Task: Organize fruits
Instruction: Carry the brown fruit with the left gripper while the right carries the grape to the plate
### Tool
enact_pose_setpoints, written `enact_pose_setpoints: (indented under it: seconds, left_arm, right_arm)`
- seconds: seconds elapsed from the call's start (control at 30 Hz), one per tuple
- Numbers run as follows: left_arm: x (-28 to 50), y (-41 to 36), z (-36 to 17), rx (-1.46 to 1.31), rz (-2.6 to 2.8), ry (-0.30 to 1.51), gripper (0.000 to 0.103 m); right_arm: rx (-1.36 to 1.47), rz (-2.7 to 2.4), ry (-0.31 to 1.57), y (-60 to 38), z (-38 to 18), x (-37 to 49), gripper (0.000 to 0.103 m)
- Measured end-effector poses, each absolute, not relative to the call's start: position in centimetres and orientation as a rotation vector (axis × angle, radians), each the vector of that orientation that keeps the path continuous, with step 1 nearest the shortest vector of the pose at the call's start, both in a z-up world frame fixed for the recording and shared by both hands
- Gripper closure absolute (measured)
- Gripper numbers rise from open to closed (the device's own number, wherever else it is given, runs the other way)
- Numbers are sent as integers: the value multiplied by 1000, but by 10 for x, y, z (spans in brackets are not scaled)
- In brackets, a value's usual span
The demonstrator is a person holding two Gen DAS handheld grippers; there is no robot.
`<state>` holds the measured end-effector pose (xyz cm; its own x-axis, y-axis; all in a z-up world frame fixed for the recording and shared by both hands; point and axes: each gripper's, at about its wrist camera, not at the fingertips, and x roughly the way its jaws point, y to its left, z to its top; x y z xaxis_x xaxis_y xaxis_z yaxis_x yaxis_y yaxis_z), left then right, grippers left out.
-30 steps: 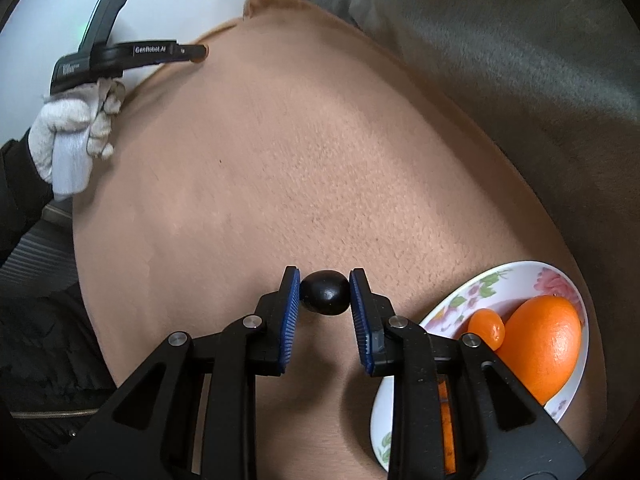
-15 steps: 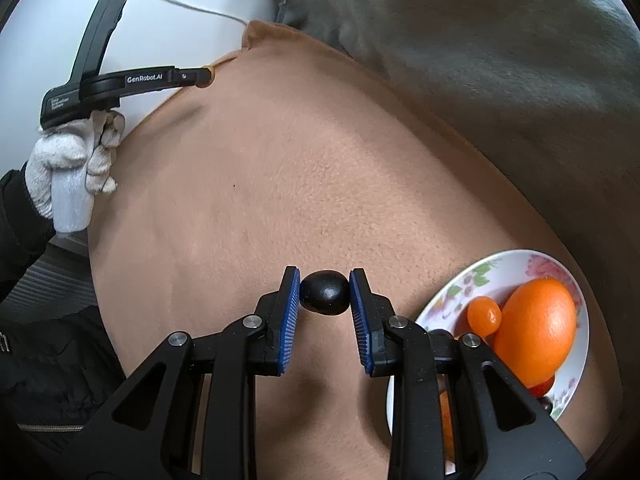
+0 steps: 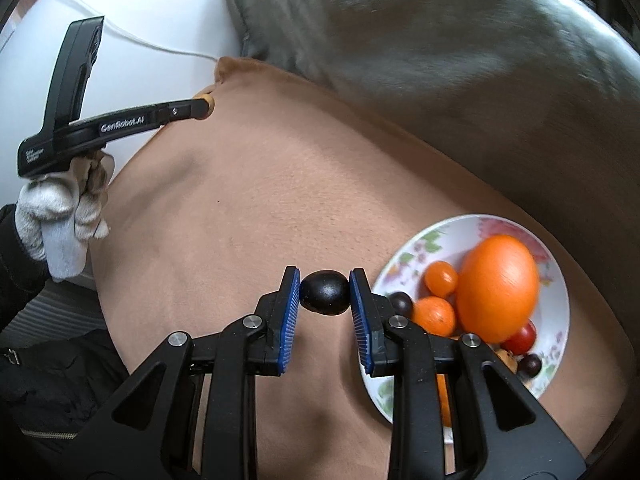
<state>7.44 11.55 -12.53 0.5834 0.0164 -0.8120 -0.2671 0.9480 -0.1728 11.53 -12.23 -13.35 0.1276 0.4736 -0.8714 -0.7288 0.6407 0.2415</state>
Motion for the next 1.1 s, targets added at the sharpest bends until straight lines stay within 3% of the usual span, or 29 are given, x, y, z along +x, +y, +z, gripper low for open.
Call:
enact_pose_setpoints:
  seconds: [1.1]
  left_arm:
    - [106,-42,-106,-143,-172,967,81]
  right_arm:
    - [-5,618,1066,-243,-118,131,76]
